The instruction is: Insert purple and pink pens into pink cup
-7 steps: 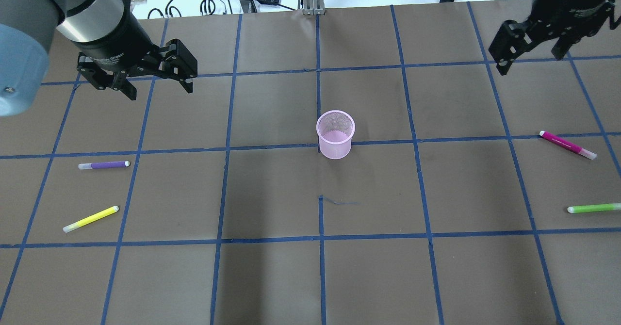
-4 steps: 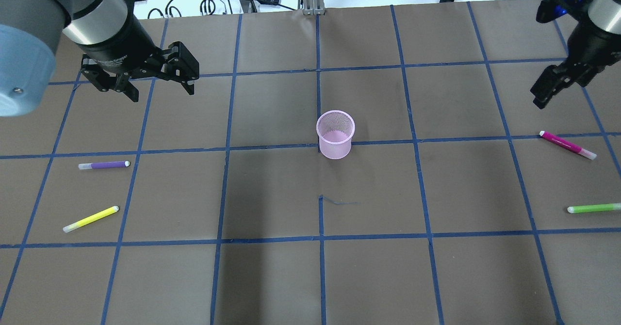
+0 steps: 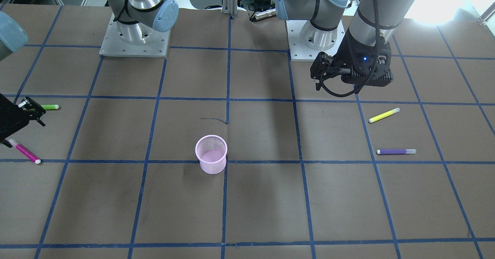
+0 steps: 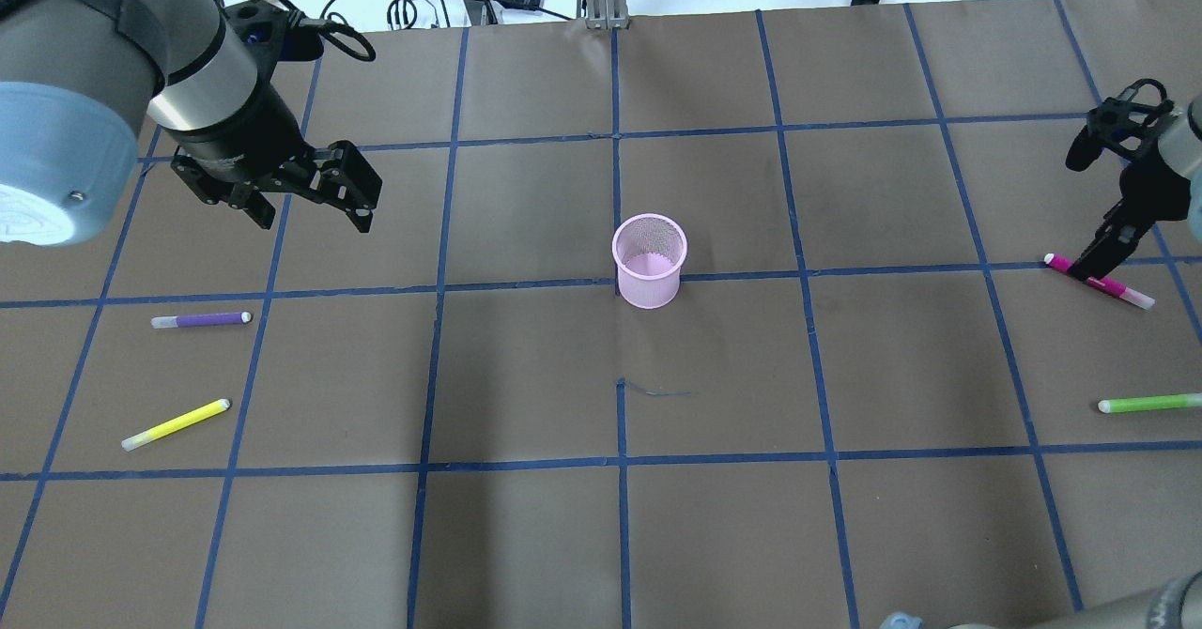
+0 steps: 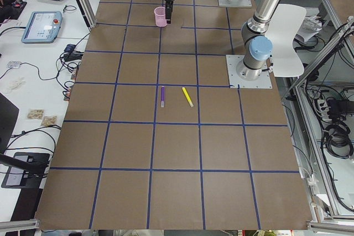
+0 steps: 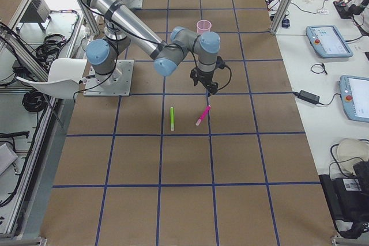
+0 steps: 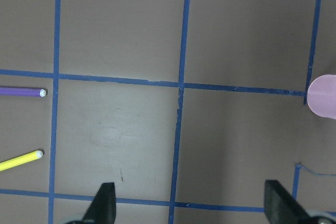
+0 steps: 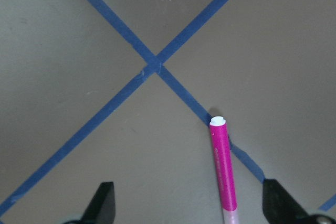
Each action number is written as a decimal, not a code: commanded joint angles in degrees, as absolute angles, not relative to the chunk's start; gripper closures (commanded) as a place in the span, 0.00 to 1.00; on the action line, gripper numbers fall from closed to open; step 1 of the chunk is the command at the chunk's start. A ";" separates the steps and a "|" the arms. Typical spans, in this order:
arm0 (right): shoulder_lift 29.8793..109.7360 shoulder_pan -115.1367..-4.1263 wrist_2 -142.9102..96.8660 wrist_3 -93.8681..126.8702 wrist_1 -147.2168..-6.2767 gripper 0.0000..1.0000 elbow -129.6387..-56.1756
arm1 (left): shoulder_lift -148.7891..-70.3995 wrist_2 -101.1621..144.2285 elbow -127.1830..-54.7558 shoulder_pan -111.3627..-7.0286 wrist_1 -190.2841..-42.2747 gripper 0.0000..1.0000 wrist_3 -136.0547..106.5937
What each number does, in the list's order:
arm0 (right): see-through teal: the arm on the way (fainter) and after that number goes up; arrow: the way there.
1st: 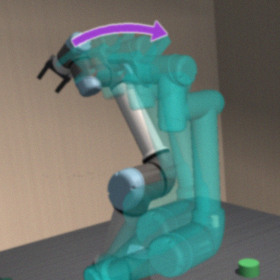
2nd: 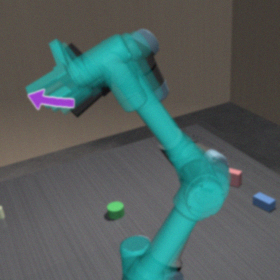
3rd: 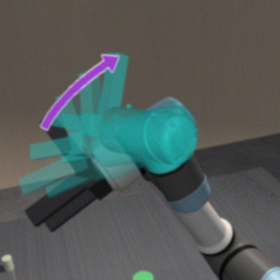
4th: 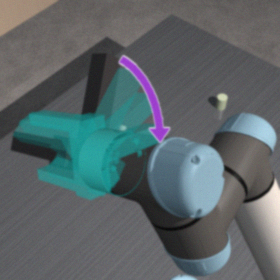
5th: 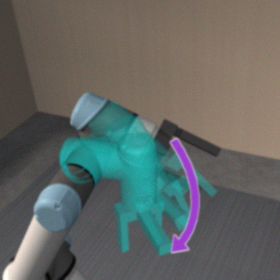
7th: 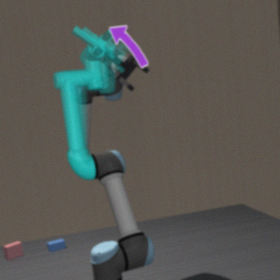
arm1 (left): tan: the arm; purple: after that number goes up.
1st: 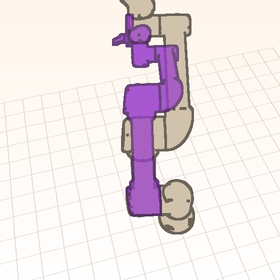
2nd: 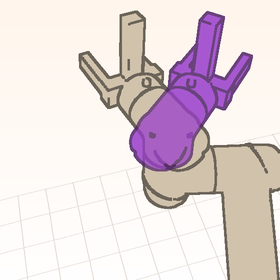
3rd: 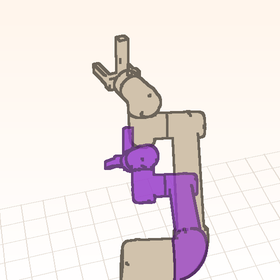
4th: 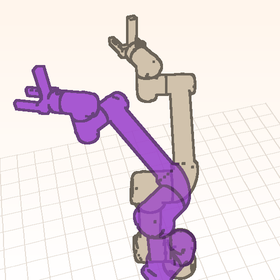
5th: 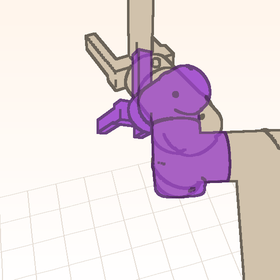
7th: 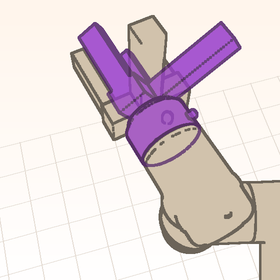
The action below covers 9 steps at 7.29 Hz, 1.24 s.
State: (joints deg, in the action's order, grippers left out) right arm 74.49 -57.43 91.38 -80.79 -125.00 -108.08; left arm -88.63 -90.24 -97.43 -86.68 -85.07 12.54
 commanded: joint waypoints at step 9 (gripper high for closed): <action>63.90 -55.46 87.62 -87.10 -132.80 0.18 -107.14 | -101.58 -117.71 -105.99 -76.28 -71.50 0.00 89.38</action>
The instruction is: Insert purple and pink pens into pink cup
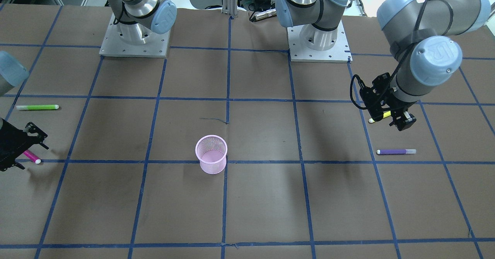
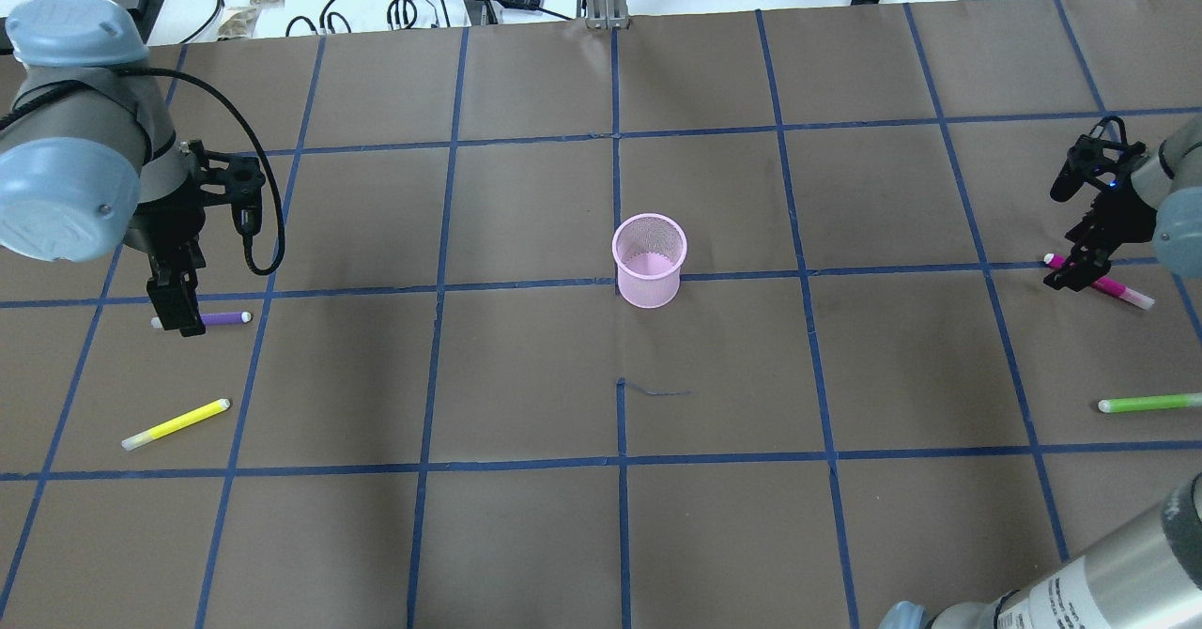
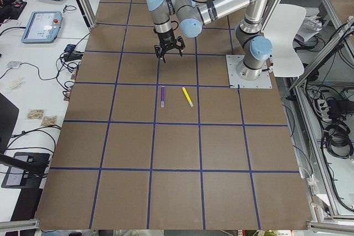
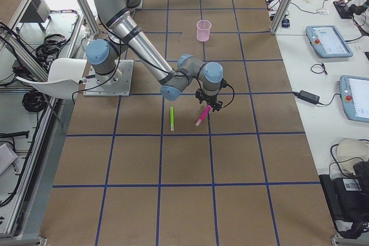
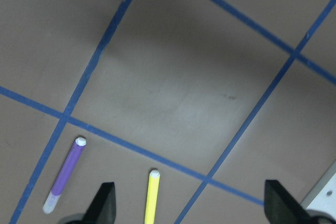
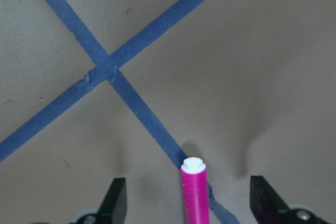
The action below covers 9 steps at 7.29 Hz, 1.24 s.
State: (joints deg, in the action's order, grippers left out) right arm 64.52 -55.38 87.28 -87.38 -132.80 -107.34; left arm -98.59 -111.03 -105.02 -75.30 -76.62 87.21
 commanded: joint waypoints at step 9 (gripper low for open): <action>64.68 -55.81 88.59 -82.88 -130.63 1.00 -103.73 | -119.96 -130.60 -114.34 -81.83 -32.46 0.00 105.65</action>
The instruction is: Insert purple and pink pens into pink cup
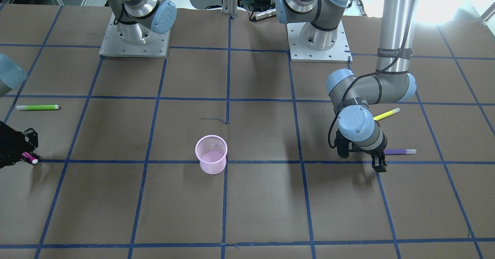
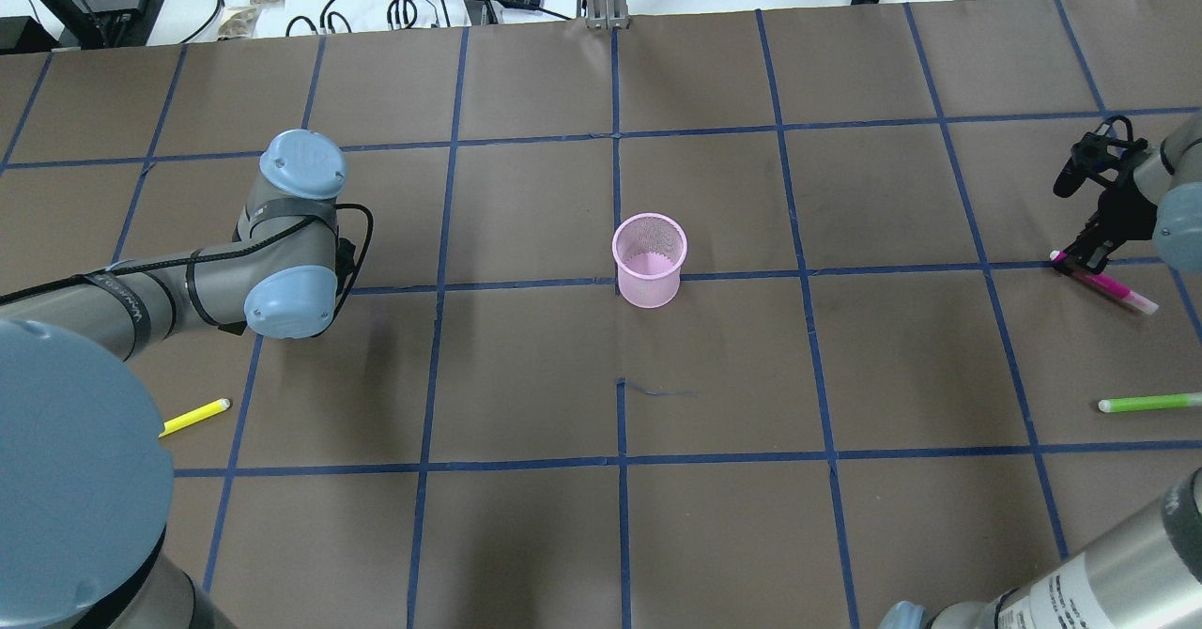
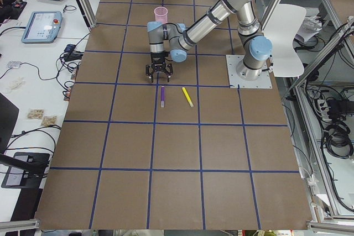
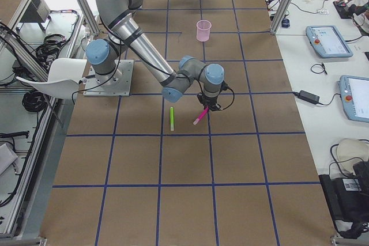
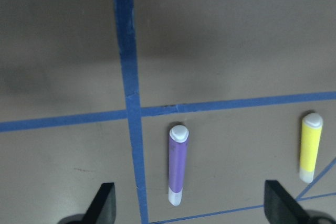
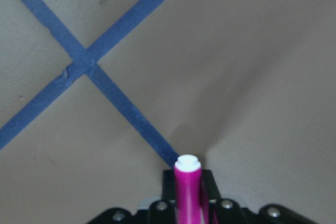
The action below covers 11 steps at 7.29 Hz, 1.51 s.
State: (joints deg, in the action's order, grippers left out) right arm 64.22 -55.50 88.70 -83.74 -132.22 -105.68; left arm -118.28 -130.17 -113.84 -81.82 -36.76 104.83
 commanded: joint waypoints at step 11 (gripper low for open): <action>77.87 -88.86 61.44 -28.41 -159.08 1.00 -113.33 | -121.38 -133.33 -119.18 -81.12 -23.38 0.49 101.34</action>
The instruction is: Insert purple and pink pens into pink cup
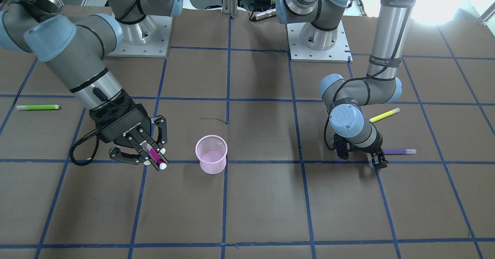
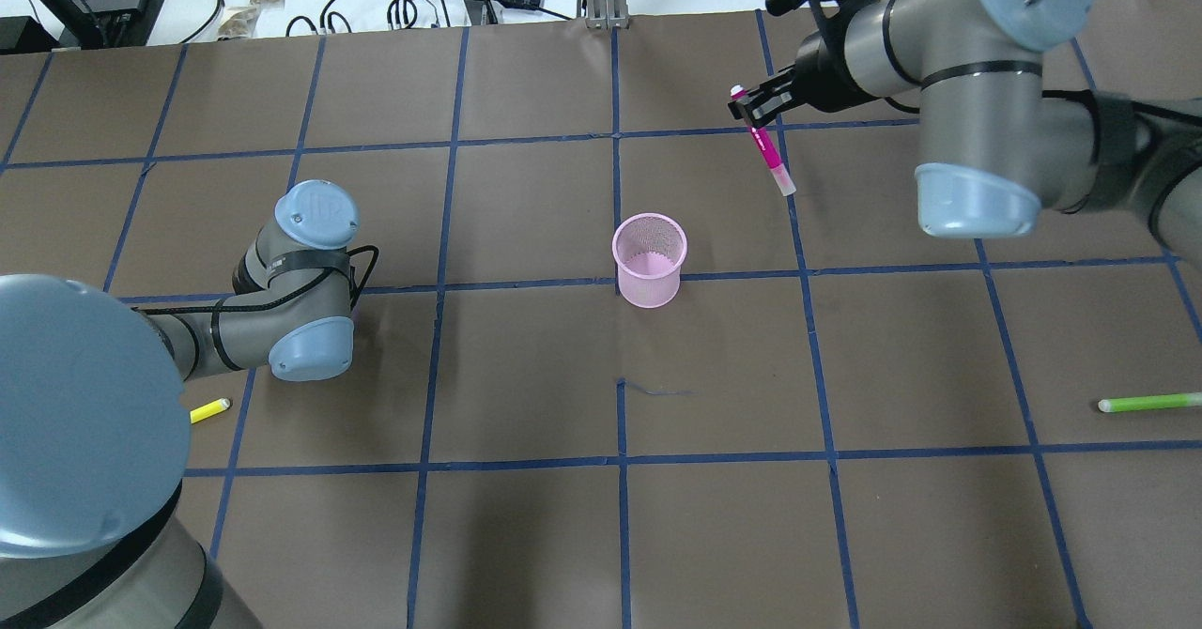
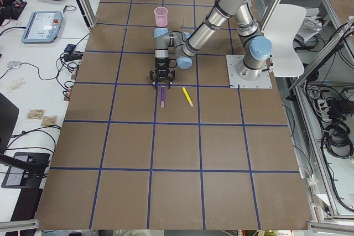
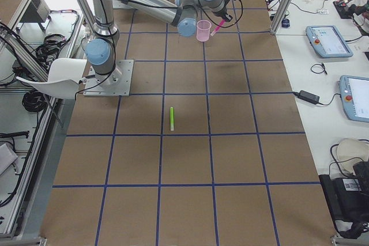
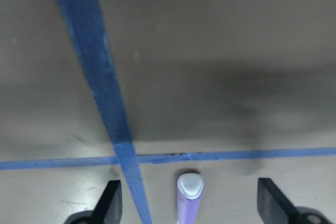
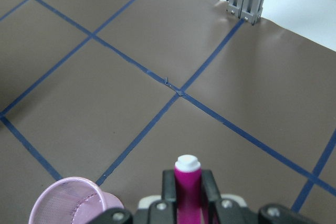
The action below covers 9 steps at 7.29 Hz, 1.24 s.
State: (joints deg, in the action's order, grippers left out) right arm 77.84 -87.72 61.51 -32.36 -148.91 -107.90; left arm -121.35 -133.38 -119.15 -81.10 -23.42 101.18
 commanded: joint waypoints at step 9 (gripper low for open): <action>69.10 -99.66 65.56 -10.29 -193.78 1.00 -118.21 | -117.18 -129.84 -115.33 -81.21 -23.72 1.00 103.88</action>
State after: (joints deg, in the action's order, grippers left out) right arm 71.21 -98.66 65.31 -11.98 -190.12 -118.14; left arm -118.85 -132.00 -117.24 -81.14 -23.26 103.15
